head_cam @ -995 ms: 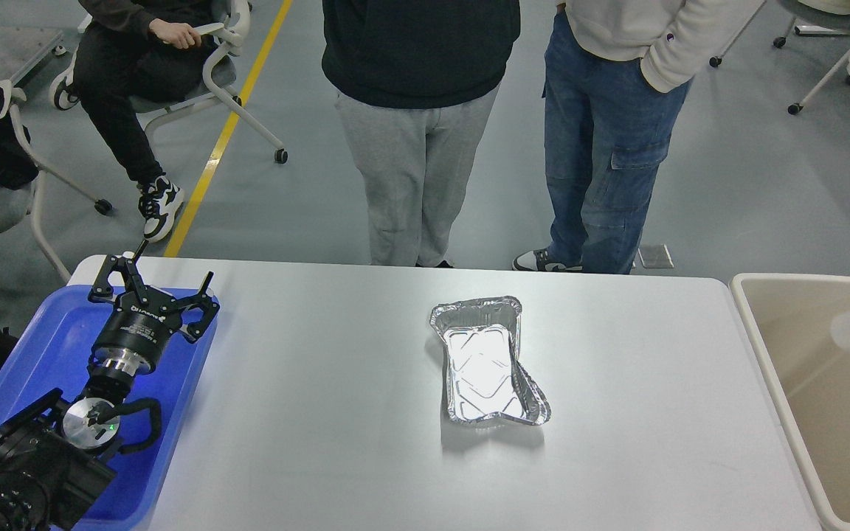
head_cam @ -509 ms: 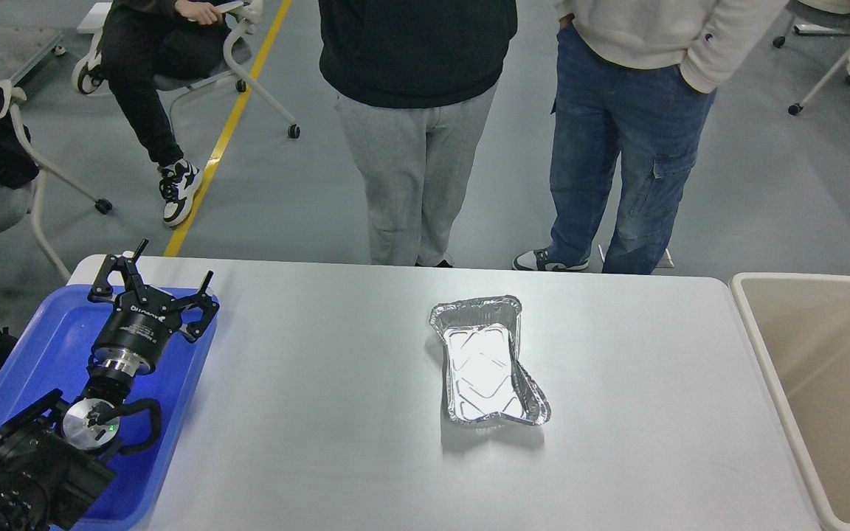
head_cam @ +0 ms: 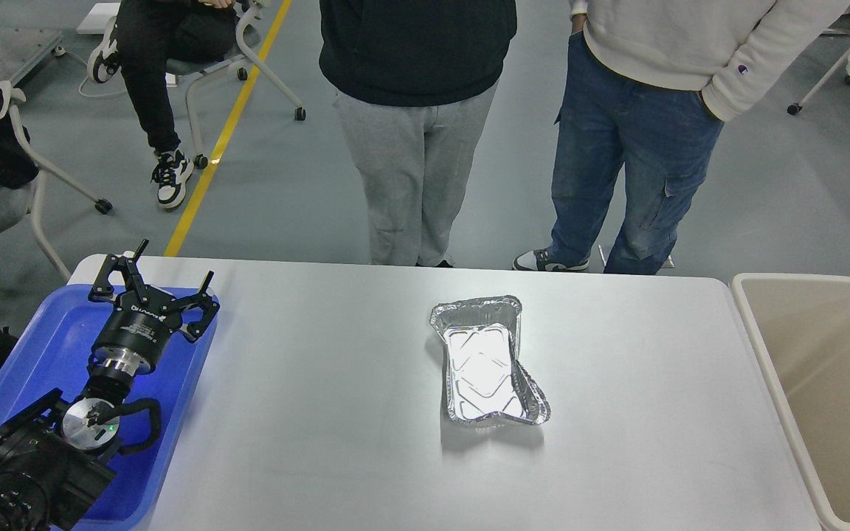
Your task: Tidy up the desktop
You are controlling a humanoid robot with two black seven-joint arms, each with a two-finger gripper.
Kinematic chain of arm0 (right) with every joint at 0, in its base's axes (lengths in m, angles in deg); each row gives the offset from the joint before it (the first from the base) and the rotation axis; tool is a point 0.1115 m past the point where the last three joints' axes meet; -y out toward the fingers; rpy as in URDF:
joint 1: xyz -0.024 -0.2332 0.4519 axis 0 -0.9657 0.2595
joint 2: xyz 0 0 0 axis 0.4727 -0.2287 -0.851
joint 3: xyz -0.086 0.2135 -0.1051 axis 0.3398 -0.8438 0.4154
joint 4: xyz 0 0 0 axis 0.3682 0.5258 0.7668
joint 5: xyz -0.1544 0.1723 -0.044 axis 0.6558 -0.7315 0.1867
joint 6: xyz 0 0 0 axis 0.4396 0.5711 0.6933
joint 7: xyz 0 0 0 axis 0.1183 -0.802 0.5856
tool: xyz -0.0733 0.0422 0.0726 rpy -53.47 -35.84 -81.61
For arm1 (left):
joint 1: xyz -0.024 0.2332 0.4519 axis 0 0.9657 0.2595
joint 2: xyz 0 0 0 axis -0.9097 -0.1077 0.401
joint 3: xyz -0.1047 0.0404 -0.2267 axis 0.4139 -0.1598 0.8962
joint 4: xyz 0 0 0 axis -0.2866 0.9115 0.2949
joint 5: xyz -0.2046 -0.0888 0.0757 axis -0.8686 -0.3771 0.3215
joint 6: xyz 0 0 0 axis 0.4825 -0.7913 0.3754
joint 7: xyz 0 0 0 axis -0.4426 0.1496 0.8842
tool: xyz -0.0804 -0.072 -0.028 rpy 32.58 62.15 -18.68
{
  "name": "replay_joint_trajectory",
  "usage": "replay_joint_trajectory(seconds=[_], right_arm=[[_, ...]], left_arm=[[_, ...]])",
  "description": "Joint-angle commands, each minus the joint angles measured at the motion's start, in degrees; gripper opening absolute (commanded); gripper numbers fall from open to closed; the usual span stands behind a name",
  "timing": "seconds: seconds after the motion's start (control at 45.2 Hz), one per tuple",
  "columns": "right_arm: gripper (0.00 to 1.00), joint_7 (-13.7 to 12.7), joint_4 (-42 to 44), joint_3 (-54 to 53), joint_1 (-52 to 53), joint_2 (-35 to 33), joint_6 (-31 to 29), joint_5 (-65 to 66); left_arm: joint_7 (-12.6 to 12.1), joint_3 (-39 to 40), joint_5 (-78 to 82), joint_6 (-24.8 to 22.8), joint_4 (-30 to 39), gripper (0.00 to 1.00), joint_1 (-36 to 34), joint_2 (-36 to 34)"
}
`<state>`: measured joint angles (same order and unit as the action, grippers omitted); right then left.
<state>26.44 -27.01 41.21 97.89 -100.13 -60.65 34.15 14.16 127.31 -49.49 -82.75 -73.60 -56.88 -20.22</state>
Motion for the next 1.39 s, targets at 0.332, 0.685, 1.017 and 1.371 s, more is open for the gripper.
replay_joint_trajectory(seconds=[0.332, 0.685, 1.017, 1.371], right_arm=[[0.0, -0.05, 2.27, -0.3, -0.06, 2.75, 2.86, -0.21], [0.72, -0.14, 2.27, -0.47, 0.2, 2.75, 3.74, -0.21], [0.74, -0.14, 2.27, -0.56, 0.29, 2.49, 3.83, -0.21], [0.97, -0.23, 2.27, -1.09, 0.64, 2.31, 3.83, -4.68]], left_arm=[[0.0, 0.0, -0.02, 0.0, -0.03, 1.0, 0.0, 0.0], [0.0, 0.0, -0.02, 0.0, -0.02, 1.0, 0.0, 0.0], [0.0, 0.0, -0.02, 0.0, -0.03, 1.0, 0.0, 0.0], [0.09, 0.0, -0.1, 0.0, -0.03, 1.0, 0.0, 0.0]])
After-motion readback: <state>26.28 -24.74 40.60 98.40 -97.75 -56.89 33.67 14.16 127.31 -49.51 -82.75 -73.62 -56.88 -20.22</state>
